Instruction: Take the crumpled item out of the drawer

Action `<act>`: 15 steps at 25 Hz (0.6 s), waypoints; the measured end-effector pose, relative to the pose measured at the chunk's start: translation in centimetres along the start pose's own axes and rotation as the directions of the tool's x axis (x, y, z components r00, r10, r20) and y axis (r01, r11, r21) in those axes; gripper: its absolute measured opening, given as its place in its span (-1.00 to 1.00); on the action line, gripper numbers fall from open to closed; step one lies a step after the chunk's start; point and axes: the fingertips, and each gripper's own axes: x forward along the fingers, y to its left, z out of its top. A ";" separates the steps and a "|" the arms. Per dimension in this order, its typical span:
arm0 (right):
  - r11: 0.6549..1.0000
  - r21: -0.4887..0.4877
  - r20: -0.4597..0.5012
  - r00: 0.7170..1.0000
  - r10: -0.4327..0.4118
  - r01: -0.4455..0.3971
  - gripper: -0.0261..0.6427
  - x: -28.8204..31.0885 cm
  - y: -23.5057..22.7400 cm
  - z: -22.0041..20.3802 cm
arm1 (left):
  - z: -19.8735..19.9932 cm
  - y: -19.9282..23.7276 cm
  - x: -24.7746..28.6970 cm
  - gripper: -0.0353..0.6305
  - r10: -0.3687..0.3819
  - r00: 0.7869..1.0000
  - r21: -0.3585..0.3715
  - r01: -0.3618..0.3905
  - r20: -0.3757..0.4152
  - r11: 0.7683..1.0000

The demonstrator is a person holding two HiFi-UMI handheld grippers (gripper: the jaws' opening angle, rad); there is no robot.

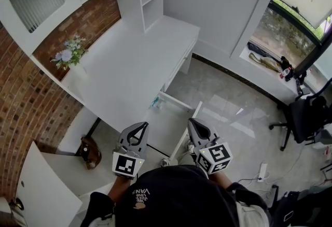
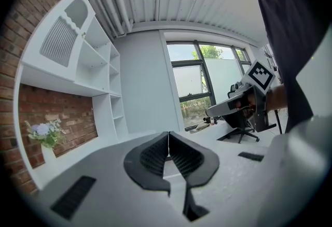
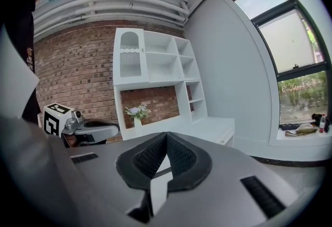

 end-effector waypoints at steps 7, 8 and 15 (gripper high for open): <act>0.999 -0.032 -0.016 1.000 0.007 -0.008 -0.92 0.3 0.8 -0.1 | -0.3 0.1 -0.7 -0.88 0.009 1.000 -0.038 -0.009 -0.013 0.999; 0.999 -0.033 -0.016 1.000 0.008 -0.009 -0.92 0.4 0.8 -0.1 | -0.3 0.2 -0.7 -0.88 0.011 1.000 -0.045 -0.012 -0.012 0.999; 0.999 -0.039 -0.017 1.000 0.005 -0.006 -0.92 0.4 0.4 -0.1 | -0.3 0.1 -0.8 -0.88 0.023 1.000 -0.041 -0.024 -0.010 0.999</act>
